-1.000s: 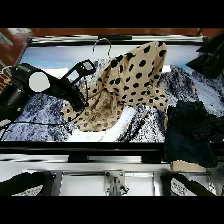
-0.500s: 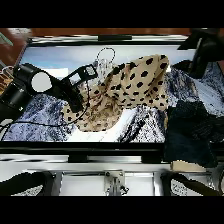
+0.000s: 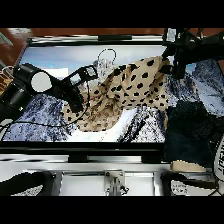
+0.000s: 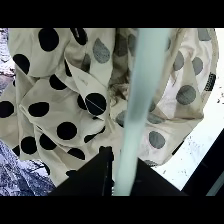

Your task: Fold the shirts.

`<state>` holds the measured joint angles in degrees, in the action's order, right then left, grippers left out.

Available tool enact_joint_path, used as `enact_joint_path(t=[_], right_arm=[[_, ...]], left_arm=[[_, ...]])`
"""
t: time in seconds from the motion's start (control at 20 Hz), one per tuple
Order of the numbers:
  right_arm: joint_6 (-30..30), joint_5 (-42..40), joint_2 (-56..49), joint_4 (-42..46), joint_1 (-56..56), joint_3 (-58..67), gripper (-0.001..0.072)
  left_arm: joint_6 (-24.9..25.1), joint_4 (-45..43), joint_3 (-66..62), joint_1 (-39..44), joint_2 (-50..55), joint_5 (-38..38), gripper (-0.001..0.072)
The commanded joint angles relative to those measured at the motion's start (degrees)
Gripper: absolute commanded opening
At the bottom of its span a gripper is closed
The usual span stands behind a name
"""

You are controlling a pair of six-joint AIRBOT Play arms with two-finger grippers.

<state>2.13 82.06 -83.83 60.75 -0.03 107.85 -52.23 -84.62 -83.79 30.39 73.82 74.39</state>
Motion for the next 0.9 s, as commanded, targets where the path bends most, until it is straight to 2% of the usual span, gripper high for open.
enact_joint_path(t=[0.0,0.05,0.15,0.2,0.25,0.35,0.4,0.5,0.55,0.6,0.7,0.85], right_arm=[[-0.24,0.09,-2.19,-0.26,0.26,0.04,0.0588],[0.09,0.20,-2.78,-0.20,0.26,0.04,0.0566],[0.26,0.61,-3.52,0.28,0.26,0.04,0.0313],[0.66,0.72,-3.61,0.55,0.26,0.04,0.0150],[0.79,0.90,-3.61,0.63,0.26,0.04,0.0063],[1.64,0.83,-3.61,0.59,0.26,0.04,0.0063],[2.21,0.85,-3.61,0.59,0.26,0.04,0.0063],[2.82,1.14,-3.48,0.42,0.20,0.04,0.0062],[2.82,1.36,-3.41,0.13,0.20,0.04,0.0062],[2.80,1.79,-3.32,-0.57,0.22,0.04,0.0062],[3.37,2.19,-3.26,-0.74,0.28,0.04,0.0061],[4.74,2.82,-2.78,-0.09,0.26,0.04,0.0061]], left_arm=[[0.63,1.05,-0.07,-0.02,0.02,-1.20,0.0037],[0.87,1.05,-0.07,-0.02,0.02,-1.68,0.0037],[1.64,1.05,-0.07,-0.13,0.02,-1.77,0.0037],[1.68,1.03,-0.07,-0.24,0.02,-2.01,0.0037],[1.70,1.05,-0.07,-0.55,0.09,-2.60,0.0039],[3.10,0.96,-0.07,-1.57,0.15,-5.11,0.0054],[3.39,0.31,-0.09,-2.16,0.13,-6.88,0.0156],[3.32,-4.87,-0.09,-3.26,0.13,-10.60,0.0485],[3.21,-7.89,-0.09,-3.98,0.13,-12.72,0.0610],[2.29,-10.99,-0.11,-4.96,0.13,-15.15,0.0664],[-0.24,-12.46,-0.13,-8.00,0.13,-18.99,0.0671],[-1.36,-12.46,-0.13,-11.87,-0.07,-19.06,0.0678]])
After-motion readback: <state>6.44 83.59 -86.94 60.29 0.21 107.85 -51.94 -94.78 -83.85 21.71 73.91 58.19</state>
